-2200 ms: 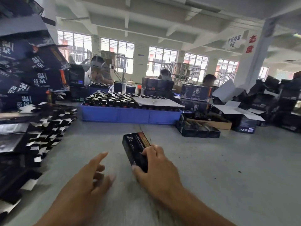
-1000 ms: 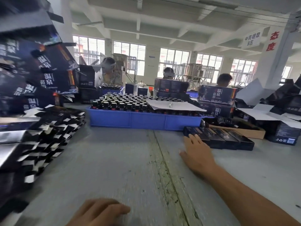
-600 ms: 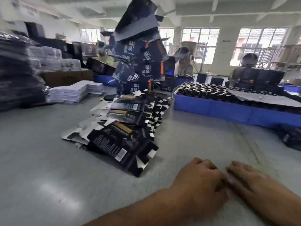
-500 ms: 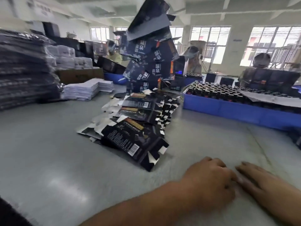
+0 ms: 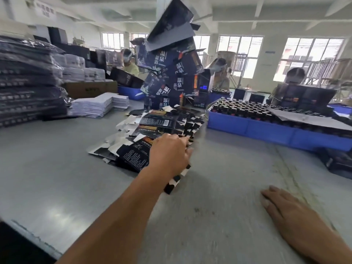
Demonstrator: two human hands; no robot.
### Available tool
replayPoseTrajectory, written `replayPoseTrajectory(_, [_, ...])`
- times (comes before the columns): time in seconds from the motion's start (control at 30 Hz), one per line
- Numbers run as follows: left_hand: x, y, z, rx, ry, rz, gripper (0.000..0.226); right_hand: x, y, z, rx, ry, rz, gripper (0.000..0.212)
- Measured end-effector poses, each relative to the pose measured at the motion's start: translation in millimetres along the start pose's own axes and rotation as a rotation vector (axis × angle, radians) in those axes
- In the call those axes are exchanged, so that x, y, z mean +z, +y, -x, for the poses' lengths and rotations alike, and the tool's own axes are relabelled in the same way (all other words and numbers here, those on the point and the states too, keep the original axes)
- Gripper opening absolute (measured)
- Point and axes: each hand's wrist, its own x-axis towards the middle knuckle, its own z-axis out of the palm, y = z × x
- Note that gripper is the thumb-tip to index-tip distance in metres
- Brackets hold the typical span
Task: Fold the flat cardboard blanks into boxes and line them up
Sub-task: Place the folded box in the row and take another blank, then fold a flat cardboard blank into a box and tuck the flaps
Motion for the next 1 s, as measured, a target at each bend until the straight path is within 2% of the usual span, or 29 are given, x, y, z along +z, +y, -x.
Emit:
replayPoseTrajectory(0.23, [27.0, 0.4, -6.7, 0.019, -0.056, -0.149, 0.042, -8.1, -3.7, 7.0, -0.004, -0.011, -0.070, 0.047])
replayPoseTrajectory(0.5, [35.0, 49.9, 9.0, 0.218, -0.061, -0.141, 0.045, -13.8, -8.5, 15.2, -0.040, 0.036, -0.161, 0.045])
replayPoseTrajectory(0.57, [31.2, 69.8, 17.0, 0.241, 0.003, -0.020, 0.047, -19.1, -15.6, 18.1, -0.031, 0.047, -0.285, 0.047])
replayPoseTrajectory(0.67, [23.8, 100.7, 29.7, 0.231, 0.124, 0.248, 0.048, -27.1, -33.3, 26.0, -0.049, 0.023, -0.601, 0.050])
replayPoseTrajectory(0.87, [20.1, 113.3, 36.1, 0.108, 0.072, 0.775, 0.037, -30.0, -45.9, 26.5, -0.020, -0.144, -1.085, 0.032])
replayPoseTrajectory(1.0, [16.5, 112.3, 38.1, 0.124, 0.048, 0.859, 0.031, -30.6, -41.2, 26.3, 0.052, -0.093, -1.062, 0.023])
